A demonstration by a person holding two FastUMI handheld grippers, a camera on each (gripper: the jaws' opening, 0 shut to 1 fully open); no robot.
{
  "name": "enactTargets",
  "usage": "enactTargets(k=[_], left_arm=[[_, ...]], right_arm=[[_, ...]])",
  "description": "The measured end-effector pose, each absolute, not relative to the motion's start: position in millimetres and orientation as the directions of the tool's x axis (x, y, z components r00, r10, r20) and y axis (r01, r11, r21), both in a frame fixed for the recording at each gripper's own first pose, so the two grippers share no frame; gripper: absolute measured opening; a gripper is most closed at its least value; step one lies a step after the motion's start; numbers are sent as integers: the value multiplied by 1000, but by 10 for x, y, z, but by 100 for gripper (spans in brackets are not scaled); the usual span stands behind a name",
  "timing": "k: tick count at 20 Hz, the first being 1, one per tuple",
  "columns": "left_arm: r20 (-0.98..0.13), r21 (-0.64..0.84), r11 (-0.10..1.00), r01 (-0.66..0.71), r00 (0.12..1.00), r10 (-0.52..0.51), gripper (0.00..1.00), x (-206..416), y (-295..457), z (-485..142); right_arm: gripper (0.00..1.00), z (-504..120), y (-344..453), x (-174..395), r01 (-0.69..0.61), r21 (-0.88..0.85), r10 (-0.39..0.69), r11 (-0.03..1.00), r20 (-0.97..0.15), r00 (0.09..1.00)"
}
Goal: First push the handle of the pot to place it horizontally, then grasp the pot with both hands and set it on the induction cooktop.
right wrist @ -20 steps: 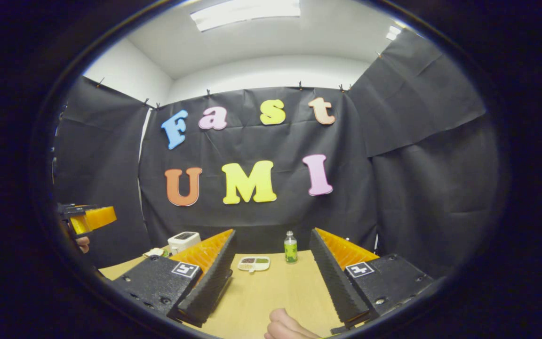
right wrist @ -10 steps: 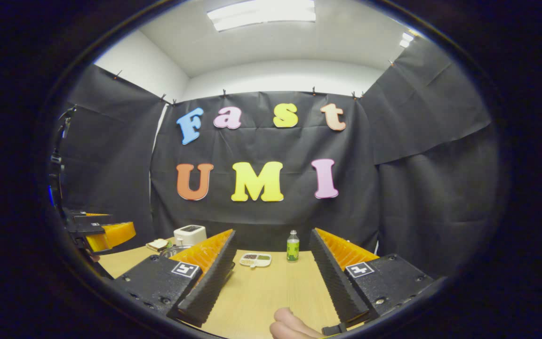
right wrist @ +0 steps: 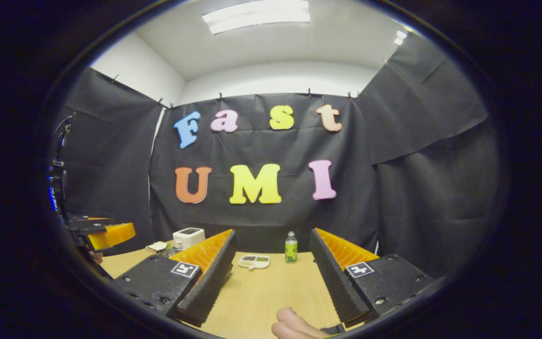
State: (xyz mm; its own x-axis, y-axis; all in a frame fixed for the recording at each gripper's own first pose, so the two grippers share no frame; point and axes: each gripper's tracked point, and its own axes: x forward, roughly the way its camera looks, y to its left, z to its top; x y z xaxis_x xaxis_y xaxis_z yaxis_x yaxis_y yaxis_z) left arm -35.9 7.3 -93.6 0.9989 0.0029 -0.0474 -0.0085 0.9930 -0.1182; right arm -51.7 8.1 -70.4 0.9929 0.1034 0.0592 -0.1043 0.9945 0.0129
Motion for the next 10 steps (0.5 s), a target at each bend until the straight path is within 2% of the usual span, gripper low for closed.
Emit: enactTargets(k=[6,10], left_arm=[[-42,-122,992,-12,999,7,95,-356,66,-966],[-32,-116,993,2,999,-5,95,-374,51,-954]], right_arm=[[98,-636,-274,-503,-45,-10,46,999,79,996],[97,-715,-324,-535,-57,6,56,998,66,996]])
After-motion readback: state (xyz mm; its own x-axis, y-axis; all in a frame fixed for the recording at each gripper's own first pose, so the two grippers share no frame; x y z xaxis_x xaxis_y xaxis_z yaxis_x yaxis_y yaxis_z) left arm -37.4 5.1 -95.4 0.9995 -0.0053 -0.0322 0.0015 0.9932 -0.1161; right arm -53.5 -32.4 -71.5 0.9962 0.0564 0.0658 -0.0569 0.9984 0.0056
